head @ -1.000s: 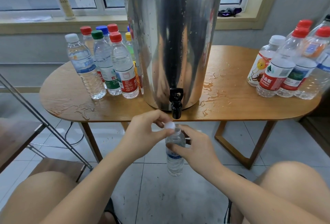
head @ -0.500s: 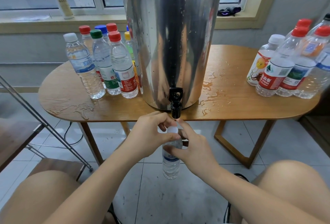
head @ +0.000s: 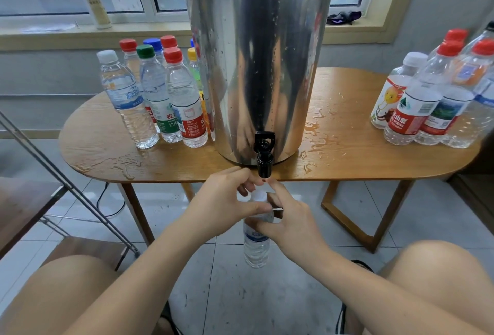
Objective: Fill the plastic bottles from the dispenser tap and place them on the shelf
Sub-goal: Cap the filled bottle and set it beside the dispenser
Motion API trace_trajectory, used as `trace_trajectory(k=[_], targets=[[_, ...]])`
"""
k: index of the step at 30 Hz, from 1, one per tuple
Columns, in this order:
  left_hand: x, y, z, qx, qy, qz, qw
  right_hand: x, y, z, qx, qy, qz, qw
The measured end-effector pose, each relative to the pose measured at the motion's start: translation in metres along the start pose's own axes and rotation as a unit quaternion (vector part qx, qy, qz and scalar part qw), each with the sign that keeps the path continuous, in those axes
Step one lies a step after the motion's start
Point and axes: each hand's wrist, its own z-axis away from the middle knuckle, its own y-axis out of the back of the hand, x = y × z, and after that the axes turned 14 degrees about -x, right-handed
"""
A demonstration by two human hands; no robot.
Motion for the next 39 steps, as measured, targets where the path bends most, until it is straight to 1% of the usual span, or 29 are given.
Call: trace_trajectory(k=[5,8,12,14,18,21,25,30,33,36,39], targets=[[-0.001,-0.005,-0.004,0.013,-0.012,0.012,1.0,-0.001,0.001,0.002,0.001,-0.002,0.003,1.0],[0.0,-0.004,-0.002,-0.001,-0.014,0.04,0.999,-0.002,0.002,0.003,0.002,-0.006,-0.005,1.0],[0.001,-0.005,-0.001,-0.019,-0.015,0.051,0.998,-0.003,0.003,0.003,0.01,-0.001,-0.013,1.0],[0.001,-0.005,-0.002,-0.009,-0.011,0.042,0.999,-0.003,0.002,0.003,0.009,0.001,-0.022,1.0],[0.003,-0.005,-0.003,0.038,-0.004,0.01,0.999,-0.004,0.001,0.003,-0.001,0.01,-0.012,1.0],[0.005,-0.005,-0.003,0.031,0.009,0.016,0.999,-0.005,0.001,0.004,-0.001,0.013,-0.019,1.0],[0.003,-0.004,-0.002,0.008,0.001,0.056,0.998,-0.005,0.002,0.005,0.004,0.011,-0.008,1.0],[0.001,-0.007,0.001,0.011,-0.011,0.094,0.995,-0.006,0.002,0.006,0.004,0.019,-0.01,1.0],[-0.002,-0.003,0.006,0.012,-0.021,0.12,0.992,-0.009,0.007,0.006,0.016,0.002,0.011,1.0],[-0.012,0.002,0.013,0.019,-0.01,0.148,0.989,-0.009,0.012,0.008,0.028,0.023,0.02,0.999],[-0.022,-0.002,0.021,0.0,0.018,0.174,0.985,-0.01,0.02,0.01,0.043,0.023,0.007,0.999]])
